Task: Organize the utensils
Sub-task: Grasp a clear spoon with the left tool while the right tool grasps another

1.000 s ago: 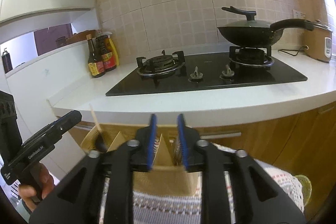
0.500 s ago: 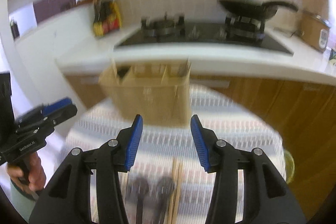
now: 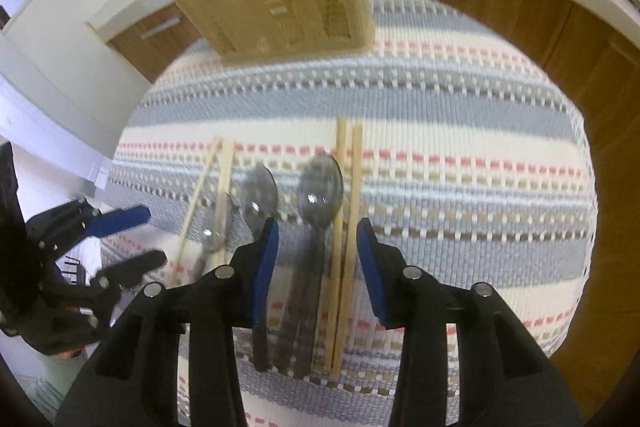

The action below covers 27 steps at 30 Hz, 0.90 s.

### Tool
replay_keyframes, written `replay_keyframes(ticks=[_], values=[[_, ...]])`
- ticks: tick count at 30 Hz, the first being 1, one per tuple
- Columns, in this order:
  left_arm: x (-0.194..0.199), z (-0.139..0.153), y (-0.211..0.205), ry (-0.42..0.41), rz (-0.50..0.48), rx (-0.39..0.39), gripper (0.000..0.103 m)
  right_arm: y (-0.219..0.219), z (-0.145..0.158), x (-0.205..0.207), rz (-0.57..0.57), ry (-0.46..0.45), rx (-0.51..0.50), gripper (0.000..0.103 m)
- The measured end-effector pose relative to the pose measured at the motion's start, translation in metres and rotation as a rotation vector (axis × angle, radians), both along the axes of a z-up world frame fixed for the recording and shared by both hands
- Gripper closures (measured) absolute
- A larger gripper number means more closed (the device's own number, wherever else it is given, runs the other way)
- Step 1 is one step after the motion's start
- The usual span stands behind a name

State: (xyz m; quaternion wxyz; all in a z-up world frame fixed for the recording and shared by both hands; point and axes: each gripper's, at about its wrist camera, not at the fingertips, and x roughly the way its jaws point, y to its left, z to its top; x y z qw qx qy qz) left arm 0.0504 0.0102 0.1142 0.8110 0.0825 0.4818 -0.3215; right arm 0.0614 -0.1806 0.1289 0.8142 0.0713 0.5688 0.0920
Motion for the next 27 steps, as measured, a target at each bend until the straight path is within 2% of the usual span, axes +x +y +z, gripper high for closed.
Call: replay_keyframes(ticks=[3,8,15,20,27], values=[[-0.006,-0.012,-0.005,0.015,-0.021,0.032,0.063,-0.003,-0.009,-0.002,-0.002,0.023,-0.031,0.071],[-0.007,-0.024,-0.016,0.048,-0.026,0.068,0.071,0.007,-0.020,-0.009,0.043,0.073,0.025,0.074],[0.000,-0.035,-0.025,0.052,-0.023,0.115,0.073,0.015,-0.035,0.001,0.040,0.110,0.006,0.085],[0.001,-0.040,-0.023,0.044,-0.029,0.125,0.076,0.009,-0.037,0.002,0.049,0.113,-0.007,0.092],[0.006,-0.040,-0.021,0.050,-0.019,0.132,0.079,0.005,-0.026,-0.004,0.080,0.084,0.001,0.092]])
